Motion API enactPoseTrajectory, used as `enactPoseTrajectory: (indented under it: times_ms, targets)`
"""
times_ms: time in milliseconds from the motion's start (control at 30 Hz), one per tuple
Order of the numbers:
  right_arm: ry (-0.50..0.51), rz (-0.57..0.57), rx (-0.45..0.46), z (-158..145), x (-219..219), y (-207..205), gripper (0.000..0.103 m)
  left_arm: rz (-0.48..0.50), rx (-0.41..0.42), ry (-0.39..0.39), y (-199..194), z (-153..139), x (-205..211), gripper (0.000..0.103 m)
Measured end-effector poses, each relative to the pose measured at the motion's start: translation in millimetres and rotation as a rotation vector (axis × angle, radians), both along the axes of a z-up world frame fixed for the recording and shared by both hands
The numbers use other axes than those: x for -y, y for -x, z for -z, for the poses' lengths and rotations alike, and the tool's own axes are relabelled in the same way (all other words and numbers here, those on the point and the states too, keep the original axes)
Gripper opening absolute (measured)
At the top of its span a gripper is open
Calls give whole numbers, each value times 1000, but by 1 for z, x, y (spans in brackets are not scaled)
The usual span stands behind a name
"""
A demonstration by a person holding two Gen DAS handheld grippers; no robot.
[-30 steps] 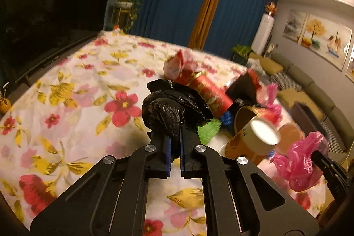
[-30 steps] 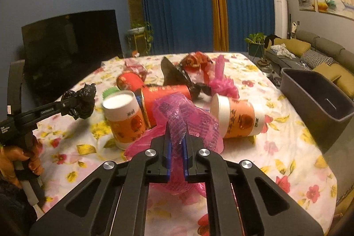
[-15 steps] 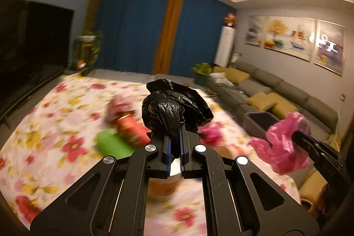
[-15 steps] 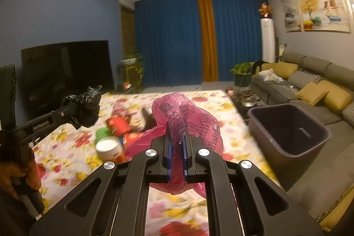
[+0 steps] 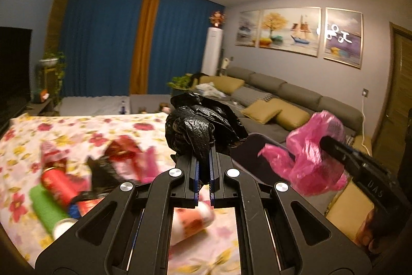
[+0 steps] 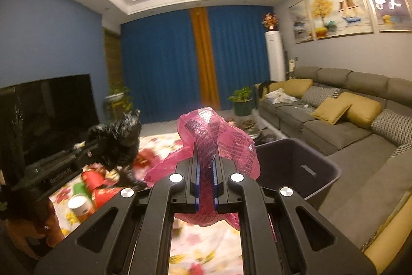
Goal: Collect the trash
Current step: 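Carry both bags over the grey bin and open both grippers to drop them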
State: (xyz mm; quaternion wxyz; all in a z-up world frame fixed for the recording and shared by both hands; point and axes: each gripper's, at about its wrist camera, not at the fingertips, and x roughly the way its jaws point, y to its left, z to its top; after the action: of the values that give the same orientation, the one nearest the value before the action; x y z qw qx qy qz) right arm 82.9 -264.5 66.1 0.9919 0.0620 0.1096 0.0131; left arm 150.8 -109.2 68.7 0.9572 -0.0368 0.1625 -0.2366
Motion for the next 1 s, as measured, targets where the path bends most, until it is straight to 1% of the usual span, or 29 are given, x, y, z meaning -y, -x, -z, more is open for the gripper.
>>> enactPoseTrajectory:
  times_ms: [133,200,367,567,833,1000]
  targets:
    - [-21,47,24,-5,25,-6,8,43,-7,-6,-17,3,30,5]
    - [-31,72,33,-7,38,-10,8,62,1,-11,-24,0,49,5]
    - [-19,128,42,-3,56,-23,8,93,14,-26,-45,2,86,5]
    - [-38,161,37,0,76,-41,8,130,-22,-44,-71,14,132,5]
    - [-60,194,37,8,94,-54,8,142,-41,-67,-92,29,160,5]
    - [-81,202,26,12,105,-65,8,148,-48,-74,-101,36,170,5]
